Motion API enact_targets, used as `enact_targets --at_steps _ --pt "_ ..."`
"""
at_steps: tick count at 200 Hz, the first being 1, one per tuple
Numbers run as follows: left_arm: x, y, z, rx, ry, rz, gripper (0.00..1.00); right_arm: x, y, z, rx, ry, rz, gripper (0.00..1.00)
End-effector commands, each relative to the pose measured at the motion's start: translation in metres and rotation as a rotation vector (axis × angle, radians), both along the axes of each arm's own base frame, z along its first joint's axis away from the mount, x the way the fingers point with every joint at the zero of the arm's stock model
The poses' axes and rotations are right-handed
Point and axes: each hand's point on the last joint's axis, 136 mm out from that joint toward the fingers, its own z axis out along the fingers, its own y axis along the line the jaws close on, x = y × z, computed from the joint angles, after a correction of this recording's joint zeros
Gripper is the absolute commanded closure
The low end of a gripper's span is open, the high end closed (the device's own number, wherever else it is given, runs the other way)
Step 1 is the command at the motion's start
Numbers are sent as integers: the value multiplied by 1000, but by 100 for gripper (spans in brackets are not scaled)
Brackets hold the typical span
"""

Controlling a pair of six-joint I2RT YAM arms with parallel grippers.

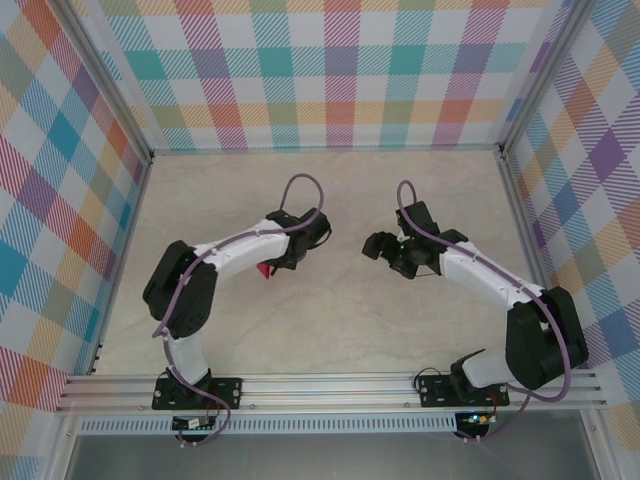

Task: Fold a paper plane with a square sheet of paper (pick it up from the middle)
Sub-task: Turn over the paper at the center of the table.

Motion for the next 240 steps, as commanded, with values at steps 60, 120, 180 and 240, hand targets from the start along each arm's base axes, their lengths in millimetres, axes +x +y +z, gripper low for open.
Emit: enact_targets --at_steps 60,120,180,240 --pt "-9 -83 -36 -283 90 -46 58 -9 -17 -3 -54 -1 -57 18" --pt "-10 -86 18 -664 55 -14 27 -3 -7 11 -60 -76 20 21" --pt "-11 7 30 -786 -77 279 10 -12 102 23 -63 -153 315 42" --pt "-34 73 8 -852 -156 535 5 -24 218 4 30 -124 519 55"
